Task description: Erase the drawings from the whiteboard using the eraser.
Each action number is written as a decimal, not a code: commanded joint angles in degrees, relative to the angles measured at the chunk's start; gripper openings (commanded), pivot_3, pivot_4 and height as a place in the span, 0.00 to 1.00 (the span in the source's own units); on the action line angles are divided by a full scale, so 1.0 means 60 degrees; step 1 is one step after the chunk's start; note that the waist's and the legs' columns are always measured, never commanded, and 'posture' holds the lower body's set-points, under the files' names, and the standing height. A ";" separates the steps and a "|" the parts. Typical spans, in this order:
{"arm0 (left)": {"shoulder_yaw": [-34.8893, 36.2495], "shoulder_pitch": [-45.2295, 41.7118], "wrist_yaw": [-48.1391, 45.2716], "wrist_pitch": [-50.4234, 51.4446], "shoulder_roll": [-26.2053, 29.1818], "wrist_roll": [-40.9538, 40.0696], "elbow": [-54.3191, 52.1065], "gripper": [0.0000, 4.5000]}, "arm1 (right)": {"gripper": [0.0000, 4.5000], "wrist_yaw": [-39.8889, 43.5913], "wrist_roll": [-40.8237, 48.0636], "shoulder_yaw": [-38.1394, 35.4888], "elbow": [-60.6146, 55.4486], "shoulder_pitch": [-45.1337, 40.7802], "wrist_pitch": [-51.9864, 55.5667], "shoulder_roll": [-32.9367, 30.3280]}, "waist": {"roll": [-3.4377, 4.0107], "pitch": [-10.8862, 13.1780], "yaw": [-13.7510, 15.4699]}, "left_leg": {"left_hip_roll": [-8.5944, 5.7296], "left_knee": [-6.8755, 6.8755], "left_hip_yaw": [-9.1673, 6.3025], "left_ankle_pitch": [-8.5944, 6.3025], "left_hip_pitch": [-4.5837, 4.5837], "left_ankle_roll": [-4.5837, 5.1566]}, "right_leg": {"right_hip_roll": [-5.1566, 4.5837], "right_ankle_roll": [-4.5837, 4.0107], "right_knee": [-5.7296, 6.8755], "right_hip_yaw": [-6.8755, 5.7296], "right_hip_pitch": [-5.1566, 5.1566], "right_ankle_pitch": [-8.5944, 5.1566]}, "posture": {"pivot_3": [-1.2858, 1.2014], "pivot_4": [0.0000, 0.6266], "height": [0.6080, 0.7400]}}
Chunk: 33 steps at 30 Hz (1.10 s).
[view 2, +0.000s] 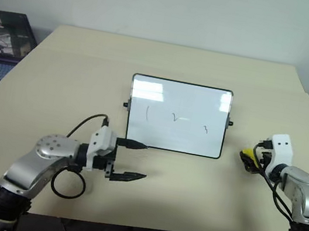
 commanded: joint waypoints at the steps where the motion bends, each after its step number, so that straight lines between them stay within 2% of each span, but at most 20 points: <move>1: 0.0298 -0.0007 -0.0143 -0.0314 -0.0028 0.0011 0.0017 1.00 | 1.00 0.0153 -0.0072 -0.0075 -0.0009 -0.0322 -0.0149 -0.0202 | 0.0001 0.0000 -0.0007 | 0.0000 0.0009 0.0000 0.0000 0.0000 0.0001 | 0.0000 0.0000 0.0009 0.0002 0.0000 0.0000 | 0.52 0.24 1.00; 28: 0.0310 -0.0007 -0.0326 -0.0897 -0.0174 0.0181 0.0590 1.00 | 1.00 0.0666 -0.0546 0.0570 0.1268 -0.1066 -0.0663 -0.0034 | 0.0002 0.0002 -0.0018 | 0.0005 0.0020 0.0024 -0.0004 0.0003 0.0006 | 0.0003 0.0004 0.0014 0.0025 -0.0008 0.0002 | 0.52 0.24 1.00; 31: 0.0356 -0.0008 -0.0337 -0.0854 -0.0132 0.0155 0.0554 1.00 | 0.80 0.0667 -0.0551 0.0550 0.1316 -0.1077 -0.0716 -0.0018 | 0.0003 0.0003 -0.0019 | 0.0005 0.0020 0.0024 -0.0004 0.0003 0.0006 | 0.0003 0.0004 0.0014 0.0025 -0.0008 0.0002 | 0.52 0.24 1.00; 33: 0.0385 -0.0009 -0.0353 -0.0840 -0.0113 0.0148 0.0555 1.00 | 0.63 0.0693 -0.0557 0.0550 0.1342 -0.1084 -0.0724 -0.0015 | 0.0003 0.0003 -0.0019 | 0.0006 0.0020 0.0025 -0.0004 0.0003 0.0006 | 0.0003 0.0004 0.0014 0.0025 -0.0008 0.0002 | 0.52 0.24 1.00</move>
